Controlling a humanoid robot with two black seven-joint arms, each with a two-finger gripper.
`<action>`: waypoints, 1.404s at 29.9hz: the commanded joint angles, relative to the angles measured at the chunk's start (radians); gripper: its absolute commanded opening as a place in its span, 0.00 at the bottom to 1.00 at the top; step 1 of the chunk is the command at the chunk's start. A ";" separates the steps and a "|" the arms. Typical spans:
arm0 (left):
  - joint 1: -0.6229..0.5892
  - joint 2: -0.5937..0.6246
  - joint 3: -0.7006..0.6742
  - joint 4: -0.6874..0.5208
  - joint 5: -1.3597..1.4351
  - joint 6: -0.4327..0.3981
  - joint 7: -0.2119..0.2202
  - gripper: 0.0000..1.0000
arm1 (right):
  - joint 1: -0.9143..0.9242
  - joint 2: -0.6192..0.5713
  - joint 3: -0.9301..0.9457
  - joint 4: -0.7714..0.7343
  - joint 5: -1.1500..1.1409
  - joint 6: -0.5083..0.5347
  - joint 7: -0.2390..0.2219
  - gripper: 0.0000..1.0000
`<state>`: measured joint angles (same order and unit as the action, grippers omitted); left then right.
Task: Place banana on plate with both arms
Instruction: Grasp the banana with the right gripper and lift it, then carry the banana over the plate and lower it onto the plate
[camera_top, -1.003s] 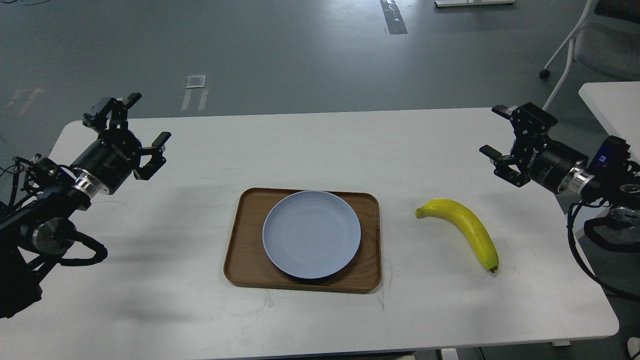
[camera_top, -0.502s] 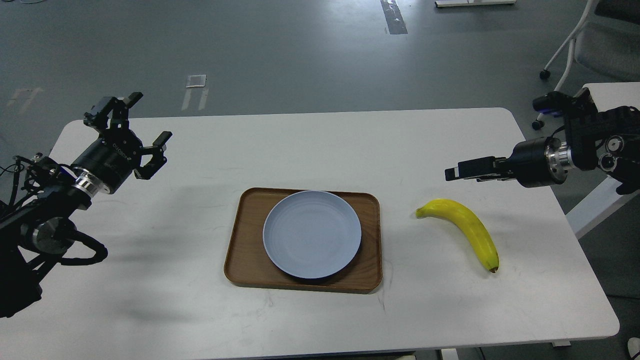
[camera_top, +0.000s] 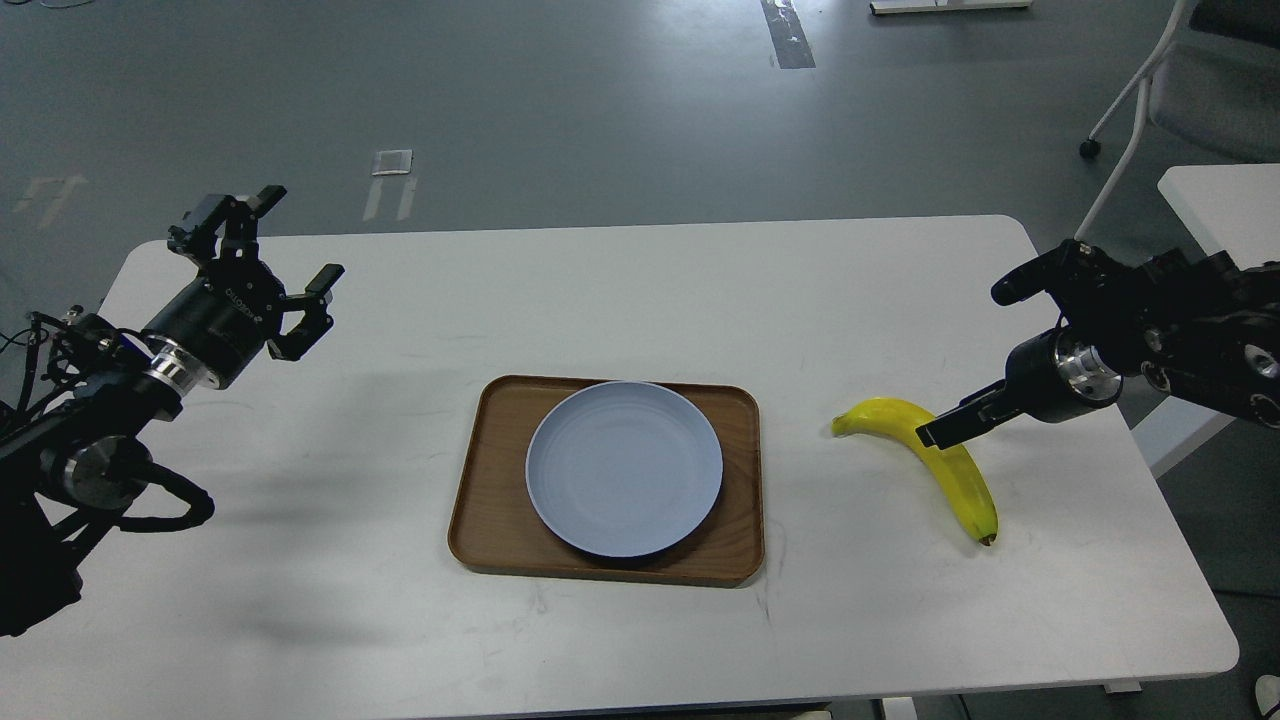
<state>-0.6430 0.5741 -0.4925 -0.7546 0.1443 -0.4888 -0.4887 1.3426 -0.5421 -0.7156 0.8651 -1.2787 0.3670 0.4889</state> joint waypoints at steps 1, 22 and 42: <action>0.002 0.003 0.000 0.000 0.000 0.000 0.000 0.98 | -0.013 0.017 -0.001 -0.003 0.004 -0.010 0.000 0.99; 0.000 0.004 0.000 -0.002 0.000 0.000 0.000 0.98 | -0.034 0.033 -0.022 0.005 0.074 -0.005 0.000 0.26; -0.001 0.010 -0.005 -0.002 -0.002 0.000 0.000 0.98 | 0.251 0.106 -0.030 0.123 0.248 0.016 0.000 0.18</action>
<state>-0.6443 0.5842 -0.4969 -0.7564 0.1436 -0.4887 -0.4887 1.5817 -0.4934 -0.7430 0.9925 -1.0851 0.3732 0.4888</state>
